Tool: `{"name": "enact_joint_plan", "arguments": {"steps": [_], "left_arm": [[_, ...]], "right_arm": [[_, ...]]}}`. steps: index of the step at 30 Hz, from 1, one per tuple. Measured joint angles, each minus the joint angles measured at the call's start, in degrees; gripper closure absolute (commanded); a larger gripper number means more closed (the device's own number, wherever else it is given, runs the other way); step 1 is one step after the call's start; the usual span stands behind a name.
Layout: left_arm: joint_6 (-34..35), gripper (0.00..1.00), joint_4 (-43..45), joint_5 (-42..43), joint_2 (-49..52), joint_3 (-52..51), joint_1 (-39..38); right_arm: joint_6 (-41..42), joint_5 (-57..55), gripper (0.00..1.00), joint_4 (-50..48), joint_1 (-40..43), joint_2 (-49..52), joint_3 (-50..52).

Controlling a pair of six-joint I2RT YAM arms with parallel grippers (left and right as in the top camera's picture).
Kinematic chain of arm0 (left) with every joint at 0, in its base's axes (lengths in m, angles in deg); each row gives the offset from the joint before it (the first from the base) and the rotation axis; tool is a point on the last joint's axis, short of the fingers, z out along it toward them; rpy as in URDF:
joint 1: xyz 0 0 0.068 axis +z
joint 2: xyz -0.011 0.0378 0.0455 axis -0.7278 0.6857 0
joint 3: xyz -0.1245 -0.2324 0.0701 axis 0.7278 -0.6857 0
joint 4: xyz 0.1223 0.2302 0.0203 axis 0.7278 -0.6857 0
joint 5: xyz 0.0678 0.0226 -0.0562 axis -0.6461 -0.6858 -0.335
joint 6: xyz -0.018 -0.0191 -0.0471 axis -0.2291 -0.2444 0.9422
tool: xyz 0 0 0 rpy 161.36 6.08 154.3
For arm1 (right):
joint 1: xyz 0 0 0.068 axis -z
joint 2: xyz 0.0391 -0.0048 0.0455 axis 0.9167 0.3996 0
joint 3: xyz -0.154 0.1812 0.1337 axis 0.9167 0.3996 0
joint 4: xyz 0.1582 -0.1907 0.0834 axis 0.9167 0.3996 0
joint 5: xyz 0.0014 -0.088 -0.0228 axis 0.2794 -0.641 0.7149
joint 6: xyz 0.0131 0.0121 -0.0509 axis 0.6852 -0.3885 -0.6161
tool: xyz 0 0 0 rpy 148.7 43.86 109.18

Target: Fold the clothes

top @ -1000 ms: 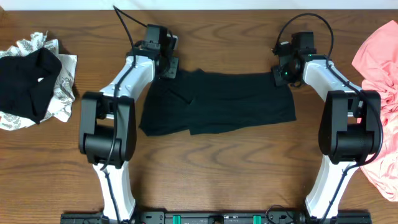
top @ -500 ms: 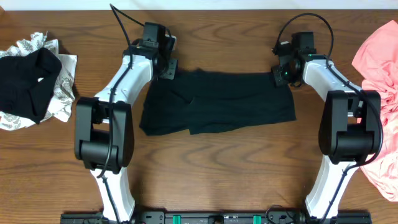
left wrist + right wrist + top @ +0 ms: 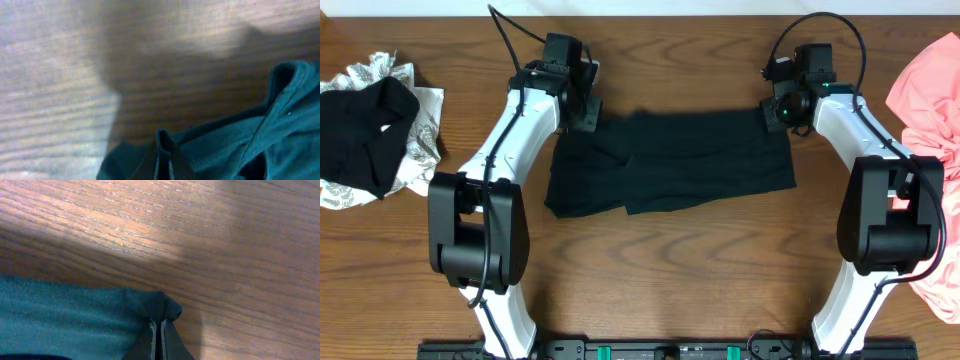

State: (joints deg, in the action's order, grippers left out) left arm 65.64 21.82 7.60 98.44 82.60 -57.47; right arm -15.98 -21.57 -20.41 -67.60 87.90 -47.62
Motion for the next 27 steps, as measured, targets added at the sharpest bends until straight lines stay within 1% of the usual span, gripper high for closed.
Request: {"name": "enact_joint_plan", "arguments": {"steps": [5, 17, 27], "left_arm": [[0.11, 0.94, -2.64, 0.00, 0.00, 0.00, 0.00], [2.80, 0.94, -7.15, 0.00, -0.39, 0.00, 0.00], [6.21, 0.94, -9.60, 0.02, -7.06, 0.00, 0.00]], "right_arm": [[0.00, 0.07, 0.99, 1.60, 0.00, -0.66, 0.00], [0.00, 0.07, 0.99, 7.85, 0.00, -0.92, 0.00], [0.00, 0.22, 0.99, 12.55, 0.00, -1.92, 0.00]]}}
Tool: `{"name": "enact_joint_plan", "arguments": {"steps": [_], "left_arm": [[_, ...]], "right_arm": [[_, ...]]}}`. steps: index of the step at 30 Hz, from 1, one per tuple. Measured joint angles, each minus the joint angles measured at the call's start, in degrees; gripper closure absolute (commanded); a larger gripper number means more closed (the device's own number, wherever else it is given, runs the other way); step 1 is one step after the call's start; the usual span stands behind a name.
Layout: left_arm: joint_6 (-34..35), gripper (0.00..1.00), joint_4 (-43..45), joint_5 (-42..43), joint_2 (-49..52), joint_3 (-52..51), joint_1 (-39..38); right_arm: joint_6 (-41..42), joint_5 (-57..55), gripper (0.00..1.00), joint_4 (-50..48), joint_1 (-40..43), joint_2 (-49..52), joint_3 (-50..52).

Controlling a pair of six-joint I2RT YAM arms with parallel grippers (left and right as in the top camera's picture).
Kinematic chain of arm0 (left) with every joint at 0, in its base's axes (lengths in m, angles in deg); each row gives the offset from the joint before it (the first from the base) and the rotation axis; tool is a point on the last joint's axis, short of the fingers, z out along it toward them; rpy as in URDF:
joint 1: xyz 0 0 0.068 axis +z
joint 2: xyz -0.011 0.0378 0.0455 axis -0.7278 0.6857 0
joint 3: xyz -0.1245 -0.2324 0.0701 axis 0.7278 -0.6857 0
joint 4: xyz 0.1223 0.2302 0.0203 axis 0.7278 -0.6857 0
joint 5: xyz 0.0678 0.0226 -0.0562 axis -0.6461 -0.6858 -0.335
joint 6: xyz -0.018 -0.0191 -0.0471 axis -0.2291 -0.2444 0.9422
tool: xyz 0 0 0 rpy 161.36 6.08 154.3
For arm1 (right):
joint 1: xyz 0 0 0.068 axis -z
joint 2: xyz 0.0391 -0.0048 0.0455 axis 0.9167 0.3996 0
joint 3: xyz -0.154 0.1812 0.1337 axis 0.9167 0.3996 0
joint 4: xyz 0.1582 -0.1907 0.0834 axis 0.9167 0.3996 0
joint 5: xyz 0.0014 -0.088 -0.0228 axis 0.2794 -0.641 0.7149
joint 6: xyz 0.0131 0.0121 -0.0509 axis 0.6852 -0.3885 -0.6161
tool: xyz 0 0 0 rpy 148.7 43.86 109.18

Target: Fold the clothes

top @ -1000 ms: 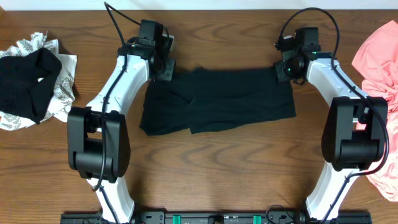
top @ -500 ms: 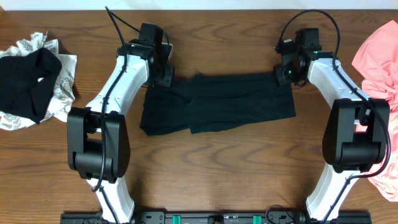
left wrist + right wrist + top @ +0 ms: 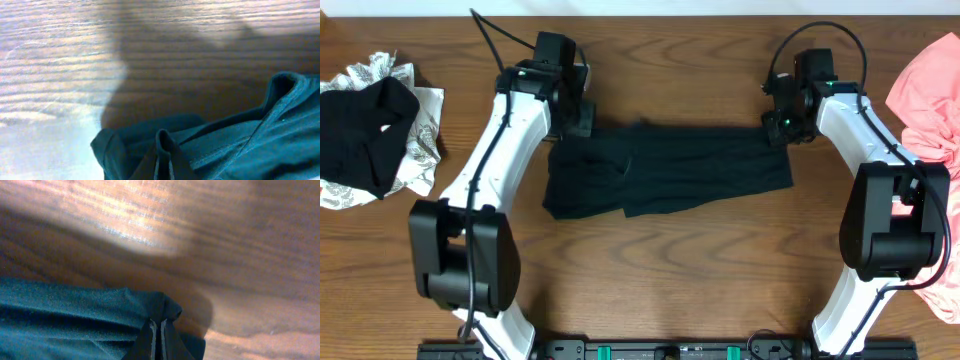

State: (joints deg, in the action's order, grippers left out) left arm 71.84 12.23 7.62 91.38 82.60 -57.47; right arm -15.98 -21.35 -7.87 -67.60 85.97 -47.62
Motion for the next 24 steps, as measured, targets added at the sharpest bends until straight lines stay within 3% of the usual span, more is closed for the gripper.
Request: {"name": "enact_joint_plan", "arguments": {"steps": [24], "left_arm": [[9.73, 0.94, -6.47, -0.07, -0.22, -1.51, -4.70]], "right_arm": [[0.33, -0.22, 0.99, 9.77, 0.00, -0.07, 0.00]]}}
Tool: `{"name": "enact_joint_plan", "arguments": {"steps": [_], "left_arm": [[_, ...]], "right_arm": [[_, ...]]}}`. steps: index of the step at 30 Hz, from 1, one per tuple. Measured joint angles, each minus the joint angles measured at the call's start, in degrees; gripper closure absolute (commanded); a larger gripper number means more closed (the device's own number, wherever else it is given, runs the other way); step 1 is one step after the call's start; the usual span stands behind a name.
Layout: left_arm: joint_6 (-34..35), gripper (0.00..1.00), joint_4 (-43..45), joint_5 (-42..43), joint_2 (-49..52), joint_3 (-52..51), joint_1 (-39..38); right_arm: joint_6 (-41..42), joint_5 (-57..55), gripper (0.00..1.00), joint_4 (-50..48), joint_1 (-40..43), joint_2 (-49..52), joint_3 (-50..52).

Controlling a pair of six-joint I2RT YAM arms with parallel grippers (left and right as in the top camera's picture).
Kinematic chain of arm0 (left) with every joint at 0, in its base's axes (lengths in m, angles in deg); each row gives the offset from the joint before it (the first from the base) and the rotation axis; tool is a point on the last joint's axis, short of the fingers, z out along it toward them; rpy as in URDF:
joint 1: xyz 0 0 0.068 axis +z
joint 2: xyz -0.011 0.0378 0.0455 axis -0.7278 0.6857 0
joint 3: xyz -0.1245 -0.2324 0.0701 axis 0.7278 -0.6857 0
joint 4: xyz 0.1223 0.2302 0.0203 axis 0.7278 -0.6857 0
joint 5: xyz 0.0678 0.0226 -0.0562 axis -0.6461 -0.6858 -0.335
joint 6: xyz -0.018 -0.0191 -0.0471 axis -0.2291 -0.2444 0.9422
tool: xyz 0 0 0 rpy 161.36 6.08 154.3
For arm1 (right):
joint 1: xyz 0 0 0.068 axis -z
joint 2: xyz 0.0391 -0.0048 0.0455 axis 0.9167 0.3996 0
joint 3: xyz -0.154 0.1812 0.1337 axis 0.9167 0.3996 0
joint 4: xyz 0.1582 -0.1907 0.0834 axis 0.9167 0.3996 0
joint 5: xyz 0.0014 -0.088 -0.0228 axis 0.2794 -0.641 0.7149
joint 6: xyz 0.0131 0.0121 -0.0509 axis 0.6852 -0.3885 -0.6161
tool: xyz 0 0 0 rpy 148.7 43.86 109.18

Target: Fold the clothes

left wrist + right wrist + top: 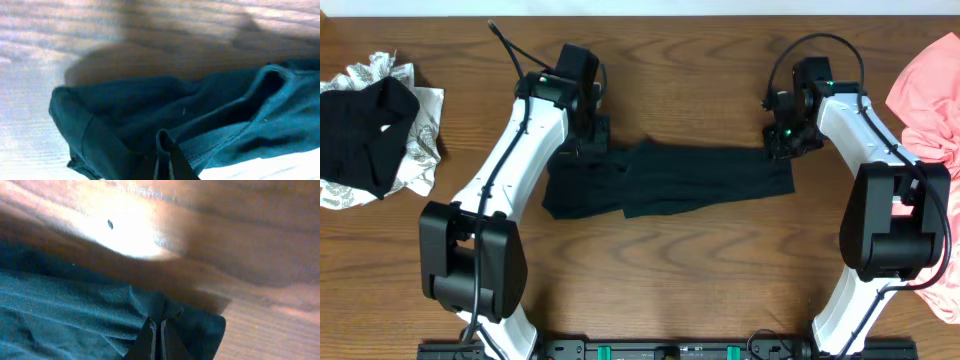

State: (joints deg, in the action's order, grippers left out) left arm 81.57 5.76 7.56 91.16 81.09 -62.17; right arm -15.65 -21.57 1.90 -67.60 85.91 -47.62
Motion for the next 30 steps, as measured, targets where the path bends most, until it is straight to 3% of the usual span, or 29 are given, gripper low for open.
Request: {"name": "enact_joint_plan", "arguments": {"steps": [30], "left_arm": [[4.90, 0.94, 3.08, -0.02, 0.00, -10.29, 0.02]], "right_arm": [[3.89, 2.36, 0.99, 8.87, 0.00, -0.02, 0.00]]}}
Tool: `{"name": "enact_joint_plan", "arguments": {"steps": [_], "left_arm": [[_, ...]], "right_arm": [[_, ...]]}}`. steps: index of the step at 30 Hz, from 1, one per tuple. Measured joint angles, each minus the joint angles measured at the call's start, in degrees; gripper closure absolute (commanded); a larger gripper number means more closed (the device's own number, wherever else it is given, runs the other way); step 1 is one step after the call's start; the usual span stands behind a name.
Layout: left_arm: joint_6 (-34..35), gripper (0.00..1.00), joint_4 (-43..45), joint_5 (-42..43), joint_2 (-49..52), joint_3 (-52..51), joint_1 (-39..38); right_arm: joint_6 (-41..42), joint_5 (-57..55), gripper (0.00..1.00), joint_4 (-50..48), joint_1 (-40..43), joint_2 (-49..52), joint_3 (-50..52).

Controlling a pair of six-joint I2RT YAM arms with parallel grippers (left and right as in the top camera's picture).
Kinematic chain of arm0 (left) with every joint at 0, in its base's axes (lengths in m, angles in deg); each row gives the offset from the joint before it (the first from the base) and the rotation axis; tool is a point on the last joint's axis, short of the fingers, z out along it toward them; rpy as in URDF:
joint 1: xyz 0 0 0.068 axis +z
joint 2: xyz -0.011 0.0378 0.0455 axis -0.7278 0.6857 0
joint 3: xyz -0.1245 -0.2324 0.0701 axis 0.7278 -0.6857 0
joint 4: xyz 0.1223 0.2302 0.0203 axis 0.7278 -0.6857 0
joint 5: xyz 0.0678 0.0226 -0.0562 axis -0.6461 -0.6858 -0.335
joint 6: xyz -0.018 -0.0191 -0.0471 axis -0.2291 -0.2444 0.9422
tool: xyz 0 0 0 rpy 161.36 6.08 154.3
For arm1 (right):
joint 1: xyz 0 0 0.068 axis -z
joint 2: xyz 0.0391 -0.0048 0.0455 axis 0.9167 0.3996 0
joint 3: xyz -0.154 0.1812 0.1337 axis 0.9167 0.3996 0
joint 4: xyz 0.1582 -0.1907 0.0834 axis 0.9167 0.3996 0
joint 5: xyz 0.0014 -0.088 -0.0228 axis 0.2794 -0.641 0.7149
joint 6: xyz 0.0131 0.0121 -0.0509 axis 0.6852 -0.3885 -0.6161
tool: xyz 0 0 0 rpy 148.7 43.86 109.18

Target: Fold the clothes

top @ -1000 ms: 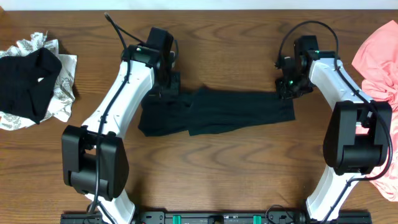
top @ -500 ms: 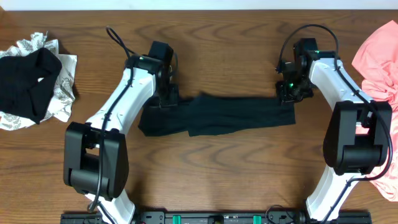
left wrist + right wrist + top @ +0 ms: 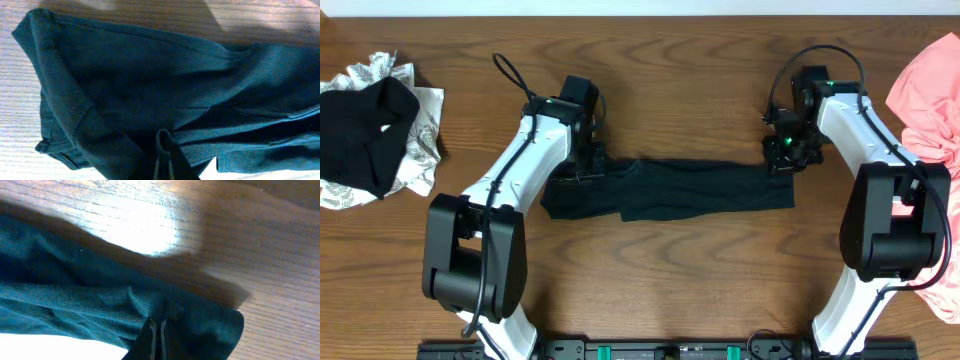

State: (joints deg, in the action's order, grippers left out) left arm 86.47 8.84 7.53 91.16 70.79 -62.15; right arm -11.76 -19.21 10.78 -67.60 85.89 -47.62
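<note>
A dark garment lies across the middle of the table as a narrow band, its upper edge drawn toward the near side. My left gripper is shut on the garment's top-left edge, a pinch of cloth between its fingers. My right gripper is shut on the top-right corner, cloth bunched at its fingertips. In the left wrist view the dark cloth spreads wide below the gripper; in the right wrist view the cloth covers the lower left.
A black garment on a patterned cloth lies at the far left. A pink garment is heaped at the right edge. Bare wooden table runs in front of the dark garment and behind it.
Both grippers, still shut on the garment's top edge, have moved toward the near side. The garment is now a narrower band, its upper edge lying over the lower part.
Both grippers were shut on the top corners of the dark garment spread out wide. At each later moment the held edge stood closer to the near side and the garment looked shallower. Now the top edge sits over the lower half.
</note>
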Motion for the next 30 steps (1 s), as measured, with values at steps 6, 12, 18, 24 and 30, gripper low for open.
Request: {"name": "enact_joint_plan", "arguments": {"steps": [6, 12, 18, 24, 30], "left_arm": [[-0.02, 0.94, 0.07, 0.00, 0.00, 0.00, 0.00], [-0.02, 0.94, 0.20, 0.00, 0.00, -0.26, 0.00], [-0.02, 0.94, 0.20, 0.00, 0.00, -0.52, 0.00], [0.00, 0.94, 0.15, -1.05, 0.00, -0.52, 0.00], [0.00, 0.94, -0.04, -2.47, 0.00, -0.52, 0.00]], "right_arm": [[1.09, 0.85, 0.99, 1.22, 0.00, -0.02, 0.00], [1.33, 1.49, 0.97, 1.92, -0.15, -0.02, 0.00], [1.36, 1.49, 0.98, 2.27, -1.81, -0.02, 0.07], [1.57, 0.48, 0.98, 1.16, -2.10, -0.09, 2.47], [1.75, -0.07, 0.95, -1.33, -2.10, -0.17, 6.27]]}}
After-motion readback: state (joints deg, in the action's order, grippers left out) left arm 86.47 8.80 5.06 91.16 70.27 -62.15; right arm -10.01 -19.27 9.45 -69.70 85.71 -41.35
